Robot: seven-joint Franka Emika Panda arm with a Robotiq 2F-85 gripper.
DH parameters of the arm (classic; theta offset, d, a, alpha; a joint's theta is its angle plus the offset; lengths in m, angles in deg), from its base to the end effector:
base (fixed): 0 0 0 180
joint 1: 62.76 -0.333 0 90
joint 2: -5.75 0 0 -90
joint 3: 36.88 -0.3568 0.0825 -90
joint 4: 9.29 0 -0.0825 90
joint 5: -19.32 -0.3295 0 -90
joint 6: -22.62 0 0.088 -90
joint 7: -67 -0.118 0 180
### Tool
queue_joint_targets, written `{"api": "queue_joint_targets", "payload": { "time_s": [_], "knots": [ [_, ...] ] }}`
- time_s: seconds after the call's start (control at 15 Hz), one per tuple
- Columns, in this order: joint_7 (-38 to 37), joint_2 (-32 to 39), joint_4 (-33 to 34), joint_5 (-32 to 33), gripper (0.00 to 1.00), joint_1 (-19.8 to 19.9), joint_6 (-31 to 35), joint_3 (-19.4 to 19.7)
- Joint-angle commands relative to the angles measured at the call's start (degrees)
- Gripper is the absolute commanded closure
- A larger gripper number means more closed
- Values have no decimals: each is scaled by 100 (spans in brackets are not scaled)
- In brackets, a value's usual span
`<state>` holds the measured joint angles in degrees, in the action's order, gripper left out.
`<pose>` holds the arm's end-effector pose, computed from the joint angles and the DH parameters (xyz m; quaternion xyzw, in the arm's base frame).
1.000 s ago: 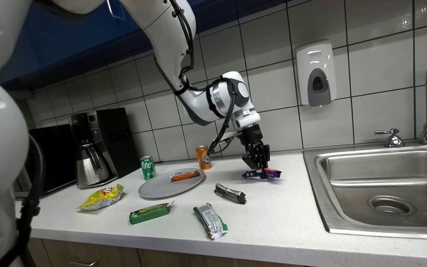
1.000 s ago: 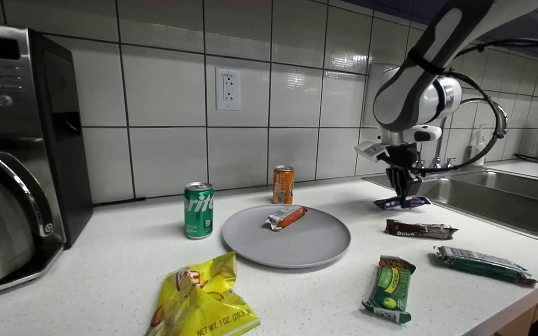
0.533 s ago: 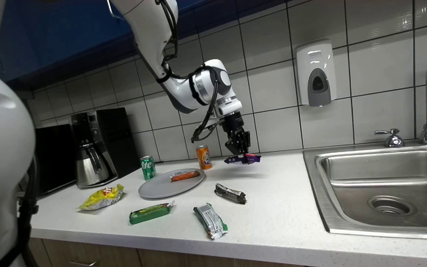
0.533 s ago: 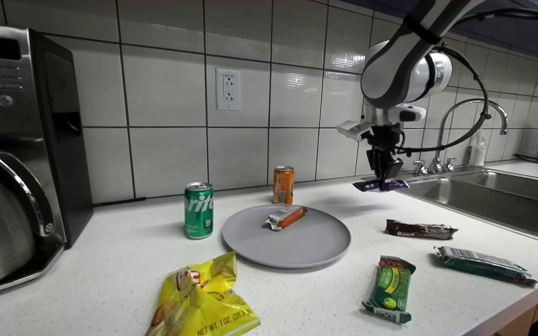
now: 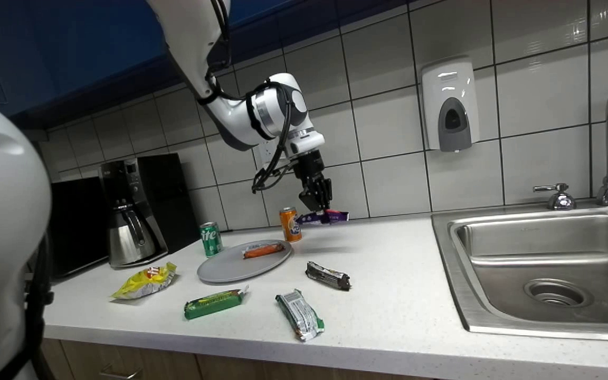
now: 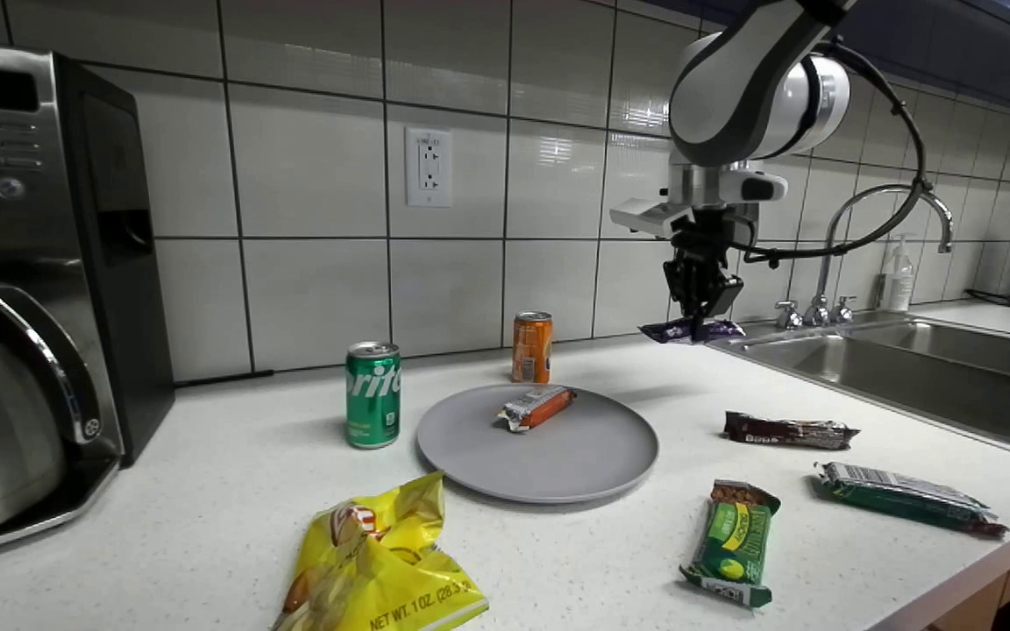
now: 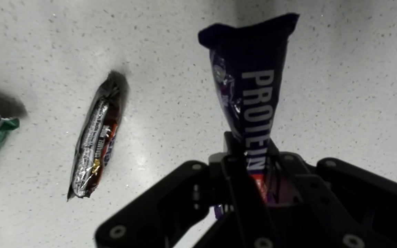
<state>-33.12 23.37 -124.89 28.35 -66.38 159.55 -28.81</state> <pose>0.5772 -0.0420 0.3724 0.6557 -0.7504 0.0789 0.0272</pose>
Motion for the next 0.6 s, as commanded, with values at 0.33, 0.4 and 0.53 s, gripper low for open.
{"api": "queue_joint_targets", "payload": {
  "time_s": [0.33, 0.4, 0.53],
  "knots": [
    [933, 8, 34, -160, 96, -34, -193, -422],
    [1047, 60, 65, -170, 96, -54, -190, -468],
    [1274, 154, 109, -215, 96, -93, -188, -549]
  ]
}}
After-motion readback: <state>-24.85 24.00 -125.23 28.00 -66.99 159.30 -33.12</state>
